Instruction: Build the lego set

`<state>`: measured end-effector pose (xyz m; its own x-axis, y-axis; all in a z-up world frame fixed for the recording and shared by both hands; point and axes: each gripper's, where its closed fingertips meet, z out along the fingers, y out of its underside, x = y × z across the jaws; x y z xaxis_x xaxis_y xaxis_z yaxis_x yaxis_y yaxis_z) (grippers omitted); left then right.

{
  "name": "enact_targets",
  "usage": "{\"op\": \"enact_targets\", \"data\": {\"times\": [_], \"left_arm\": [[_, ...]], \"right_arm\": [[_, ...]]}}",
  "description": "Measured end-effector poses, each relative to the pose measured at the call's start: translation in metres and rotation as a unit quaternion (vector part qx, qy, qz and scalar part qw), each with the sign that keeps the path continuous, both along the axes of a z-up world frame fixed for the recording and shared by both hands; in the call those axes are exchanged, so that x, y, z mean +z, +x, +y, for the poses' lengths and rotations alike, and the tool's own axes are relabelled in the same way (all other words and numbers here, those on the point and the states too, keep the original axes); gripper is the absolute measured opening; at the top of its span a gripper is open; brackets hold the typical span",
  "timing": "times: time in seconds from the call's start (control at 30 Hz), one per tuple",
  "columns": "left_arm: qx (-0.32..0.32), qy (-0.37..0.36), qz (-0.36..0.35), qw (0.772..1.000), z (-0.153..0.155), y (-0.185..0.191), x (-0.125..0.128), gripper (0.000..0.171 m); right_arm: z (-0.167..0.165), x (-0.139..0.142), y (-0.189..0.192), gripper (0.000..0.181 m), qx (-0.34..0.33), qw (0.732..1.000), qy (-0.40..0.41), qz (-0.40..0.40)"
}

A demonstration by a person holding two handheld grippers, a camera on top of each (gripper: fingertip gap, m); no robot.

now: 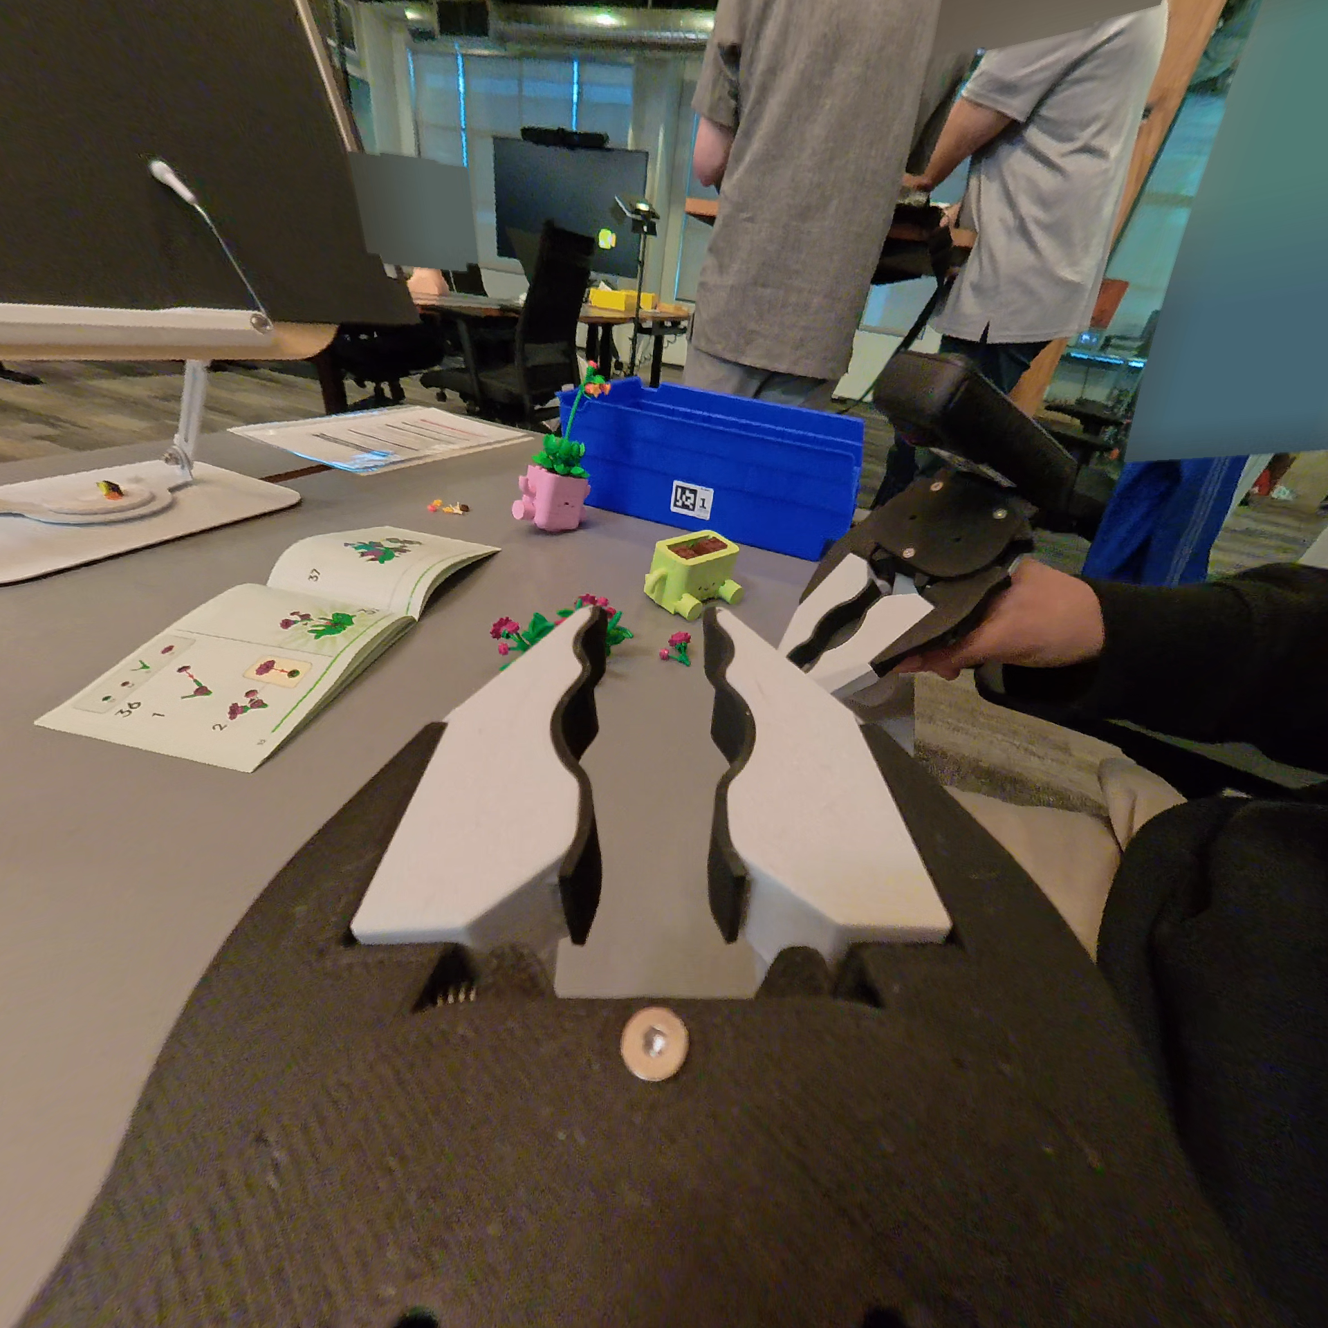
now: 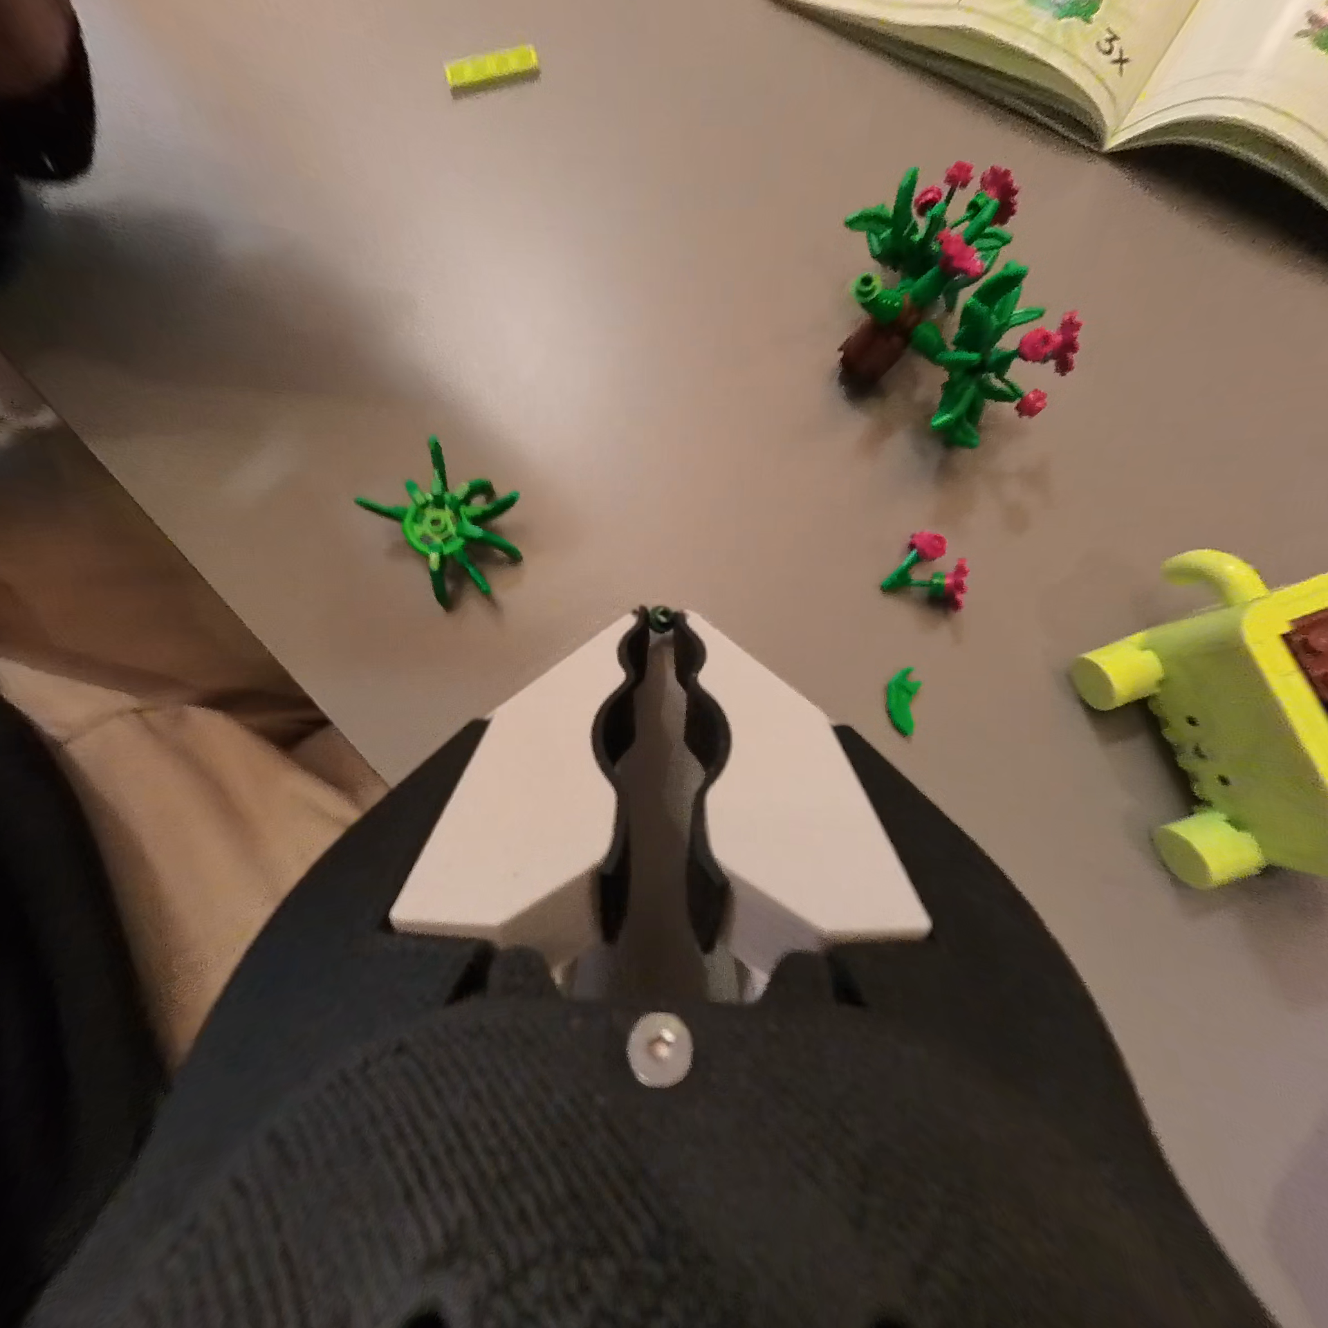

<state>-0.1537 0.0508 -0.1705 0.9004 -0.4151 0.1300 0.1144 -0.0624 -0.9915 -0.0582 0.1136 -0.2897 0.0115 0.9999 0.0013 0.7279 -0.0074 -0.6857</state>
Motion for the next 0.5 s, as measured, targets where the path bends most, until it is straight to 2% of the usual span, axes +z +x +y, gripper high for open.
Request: {"op": "enact_targets", "data": {"times": [0.2,0.3,0.5], "left_arm": [[-0.002,-0.010,0.011,1.000,0.0019,0.0026,-0.0053,0.024],[0.000,-0.009,0.007,1.000,0.0016,0.0005,-0.0047,0.024],[-0.002,-0.009,-0.003,1.000,0.0012,-0.0014,-0.0041,0.024]], "right_arm": [[-0.0007,-0.0038,0.0036,0.007,0.028,0.996,0.084,-0.017],[-0.0030,-0.0022,0.0062,0.019,0.033,0.996,0.074,-0.026],[0.0015,0.0047,0.0056,0.014,0.031,0.999,0.031,-0.029]]}}
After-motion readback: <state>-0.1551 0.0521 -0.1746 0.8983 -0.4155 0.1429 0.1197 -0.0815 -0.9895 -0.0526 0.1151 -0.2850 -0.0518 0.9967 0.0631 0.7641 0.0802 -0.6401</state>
